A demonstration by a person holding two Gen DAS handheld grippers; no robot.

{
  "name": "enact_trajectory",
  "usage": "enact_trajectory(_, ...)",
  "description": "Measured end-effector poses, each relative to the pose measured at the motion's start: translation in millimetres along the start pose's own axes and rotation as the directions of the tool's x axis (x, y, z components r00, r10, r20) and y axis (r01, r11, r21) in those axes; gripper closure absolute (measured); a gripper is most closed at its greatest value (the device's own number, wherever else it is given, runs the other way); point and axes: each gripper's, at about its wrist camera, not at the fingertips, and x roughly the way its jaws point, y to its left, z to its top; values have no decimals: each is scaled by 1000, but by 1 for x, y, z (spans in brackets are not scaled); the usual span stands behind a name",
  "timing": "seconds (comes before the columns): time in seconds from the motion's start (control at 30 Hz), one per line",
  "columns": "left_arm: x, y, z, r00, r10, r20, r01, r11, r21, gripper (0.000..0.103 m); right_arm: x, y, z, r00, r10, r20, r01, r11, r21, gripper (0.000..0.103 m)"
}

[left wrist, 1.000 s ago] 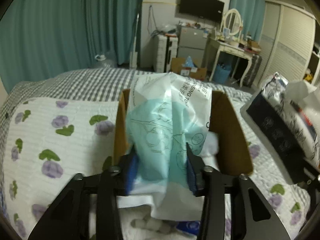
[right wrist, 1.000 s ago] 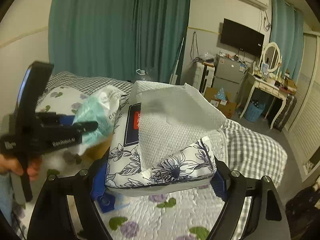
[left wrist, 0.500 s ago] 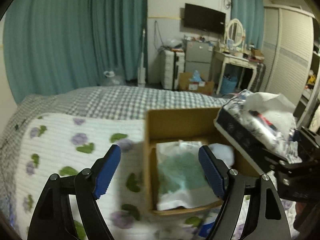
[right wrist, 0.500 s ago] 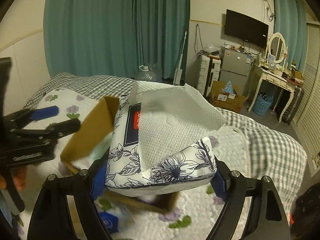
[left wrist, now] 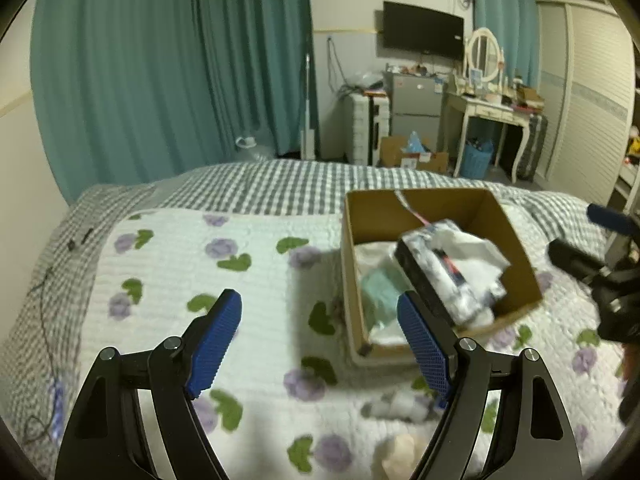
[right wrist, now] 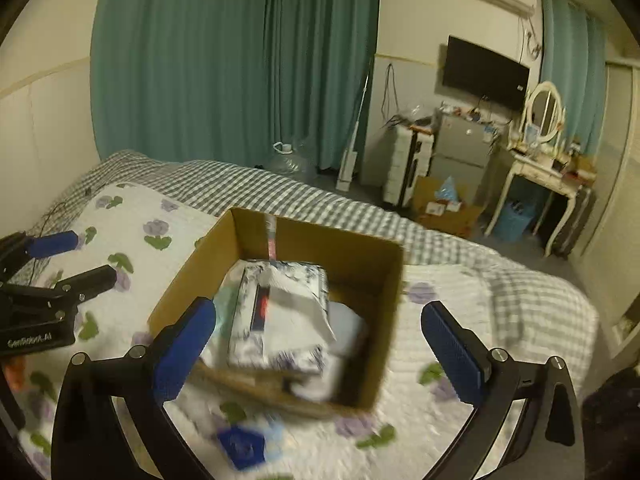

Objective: Organize soft objects
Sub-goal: 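Lower the diaper pack and tissue box into the box and open both grippers, then grasp the white pipe-cleaner bundle with the right gripper while the left grasps the cream cloth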

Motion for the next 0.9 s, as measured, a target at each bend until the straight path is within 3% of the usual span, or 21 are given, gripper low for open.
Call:
enact_trajectory(0.17,-62,-6,-9,999,-25,41,24,1000,5,20,-77,0,1,999,-29,33,30,1000,-7,0)
enact_trajectory(0.23,-83,-8,-14,998,-28,53,28,1000,0,0,-110,4,2,998,-29,52,30,999,-12,0)
enact_trajectory(0.3,-109,-9,-22,995,-30,90,31,999,-9,0,-139,12,0,998,-26,62,27,999,-20,0)
enact_trajectory(0.47,-132,-10,-45,996,-55,70,57,998,-20,0,-183,32,-21,999,0,39,1,1000,-31,0)
enact_trajectory(0.67,-110,-12,-96,998,-64,3,64,998,-30,0,-164,48,-74,996,85,-7,-85,996,8,0)
enact_trajectory(0.9,-47,-19,-121,996,-51,-71,47,997,-63,0,-73,73,-141,977,95,-191,-102,994,-26,3)
